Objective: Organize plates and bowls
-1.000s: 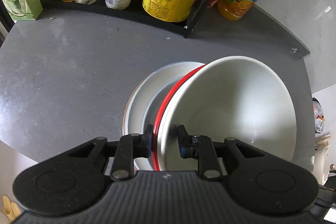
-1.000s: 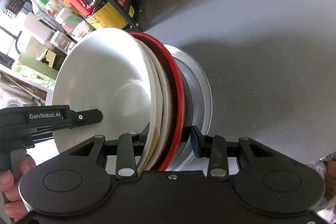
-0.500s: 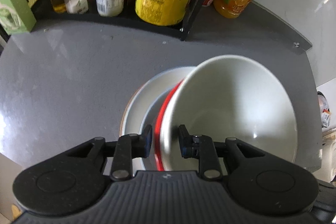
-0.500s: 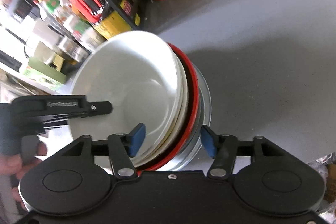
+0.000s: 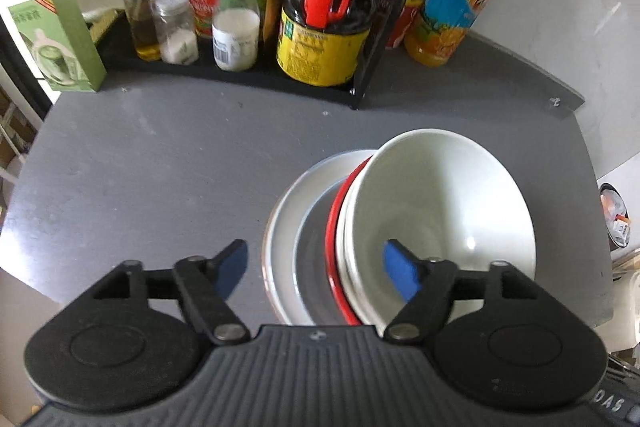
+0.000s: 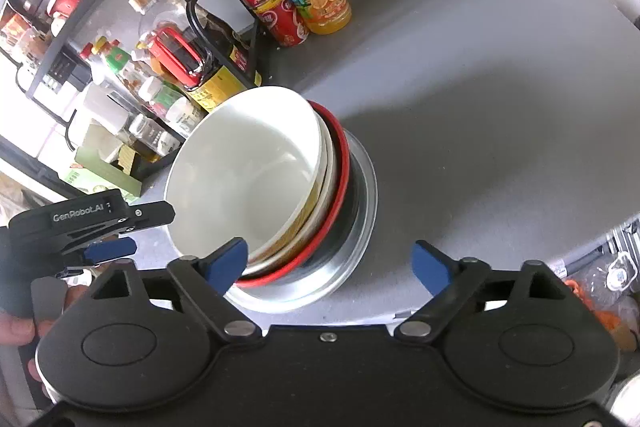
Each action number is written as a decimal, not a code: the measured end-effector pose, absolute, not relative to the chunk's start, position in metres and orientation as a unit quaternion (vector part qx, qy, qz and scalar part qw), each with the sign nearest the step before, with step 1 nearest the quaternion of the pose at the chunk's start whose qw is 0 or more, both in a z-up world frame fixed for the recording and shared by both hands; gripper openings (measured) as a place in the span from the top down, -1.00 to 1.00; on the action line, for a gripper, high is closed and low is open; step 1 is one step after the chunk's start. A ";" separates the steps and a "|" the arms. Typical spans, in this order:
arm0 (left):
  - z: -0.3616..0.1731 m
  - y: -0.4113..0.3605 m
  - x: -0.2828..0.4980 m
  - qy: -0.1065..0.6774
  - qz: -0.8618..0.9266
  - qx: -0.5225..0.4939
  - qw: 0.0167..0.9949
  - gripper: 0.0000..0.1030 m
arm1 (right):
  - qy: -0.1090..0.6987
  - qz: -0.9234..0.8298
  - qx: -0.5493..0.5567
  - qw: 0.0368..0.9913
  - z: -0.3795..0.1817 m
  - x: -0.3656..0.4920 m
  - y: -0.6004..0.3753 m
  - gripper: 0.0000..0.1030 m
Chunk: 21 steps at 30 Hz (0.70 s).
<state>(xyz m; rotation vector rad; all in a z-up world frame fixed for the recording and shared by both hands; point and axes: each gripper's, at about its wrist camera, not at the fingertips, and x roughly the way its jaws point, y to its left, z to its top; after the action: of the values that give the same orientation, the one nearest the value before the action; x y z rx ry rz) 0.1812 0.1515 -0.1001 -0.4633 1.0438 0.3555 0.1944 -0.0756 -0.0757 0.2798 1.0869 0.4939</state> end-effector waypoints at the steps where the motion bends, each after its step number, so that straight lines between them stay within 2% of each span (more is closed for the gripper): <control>1: -0.097 0.151 0.177 0.487 0.170 -0.216 0.829 -0.49 | 0.506 0.230 0.126 0.822 -0.073 0.190 -0.075 -0.79; 6: -0.086 0.149 0.157 0.474 0.165 -0.212 0.838 -0.62 | 0.492 0.226 0.103 0.834 -0.061 0.174 -0.079 -0.87; 12: -0.086 0.136 0.147 0.469 0.135 -0.202 0.849 -0.67 | 0.476 0.209 0.070 0.851 -0.054 0.162 -0.083 -0.99; 17: -0.086 0.129 0.141 0.472 0.110 -0.206 0.850 -0.68 | 0.466 0.211 0.066 0.856 -0.052 0.157 -0.077 -0.99; 21: -0.077 0.128 0.133 0.471 0.090 -0.189 0.857 -0.78 | 0.461 0.194 0.081 0.862 -0.055 0.146 -0.074 -0.99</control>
<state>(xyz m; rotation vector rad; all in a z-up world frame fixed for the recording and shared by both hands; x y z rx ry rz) 0.1330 0.1281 -0.0771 -0.3976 0.9904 0.1893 0.1462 -0.0741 -0.0547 0.1688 0.9657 0.4065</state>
